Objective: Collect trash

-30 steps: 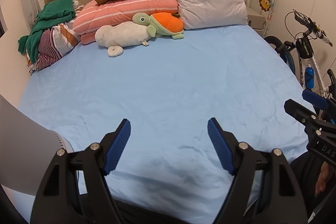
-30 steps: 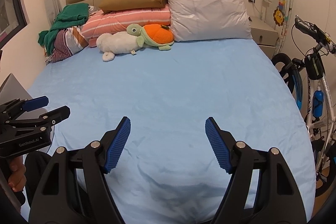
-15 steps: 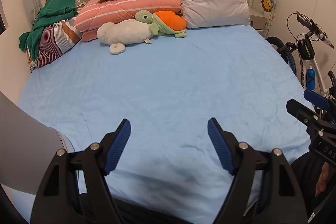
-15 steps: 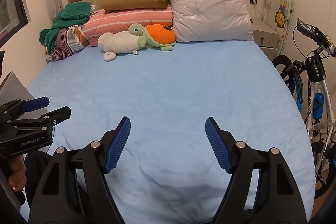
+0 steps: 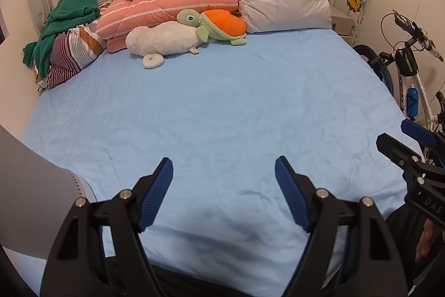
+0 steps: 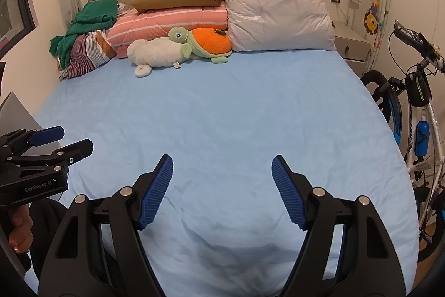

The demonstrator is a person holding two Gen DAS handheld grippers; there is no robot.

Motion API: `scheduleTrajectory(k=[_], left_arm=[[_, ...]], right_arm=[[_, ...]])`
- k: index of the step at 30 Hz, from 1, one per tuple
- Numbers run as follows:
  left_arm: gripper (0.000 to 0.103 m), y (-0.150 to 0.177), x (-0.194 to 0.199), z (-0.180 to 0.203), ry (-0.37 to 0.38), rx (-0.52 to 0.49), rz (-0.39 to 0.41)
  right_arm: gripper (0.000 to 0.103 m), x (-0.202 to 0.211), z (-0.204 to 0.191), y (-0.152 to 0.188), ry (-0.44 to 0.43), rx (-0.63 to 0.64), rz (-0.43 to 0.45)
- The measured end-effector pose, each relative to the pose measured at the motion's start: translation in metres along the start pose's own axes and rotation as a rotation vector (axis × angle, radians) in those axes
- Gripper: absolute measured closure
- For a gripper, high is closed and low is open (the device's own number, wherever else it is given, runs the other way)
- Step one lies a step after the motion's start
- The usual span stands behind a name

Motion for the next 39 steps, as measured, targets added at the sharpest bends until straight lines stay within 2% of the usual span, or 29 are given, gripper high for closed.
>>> scheduleTrajectory(k=[15, 39], left_arm=[[0.027, 0.008, -0.034, 0.002, 0.017, -0.012, -0.055], [0.027, 0.012, -0.118, -0.004, 0.017, 0.023, -0.127]], right_arm=[[0.032, -0.031, -0.006, 0.009, -0.015, 0.006, -0.028], [0.032, -0.115, 0.001, 0.019, 0.0, -0.007, -0.073]])
Point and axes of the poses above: each gripper's, at about its wrist camera, not at the fingertips, and x roughly against the way its jaws point, z to its right, y to its underside, the point moved 7 cm from there along -x, roughly the way its jaws point, and after that the axes turned 11 degrees about z, right-handed, at the moved point
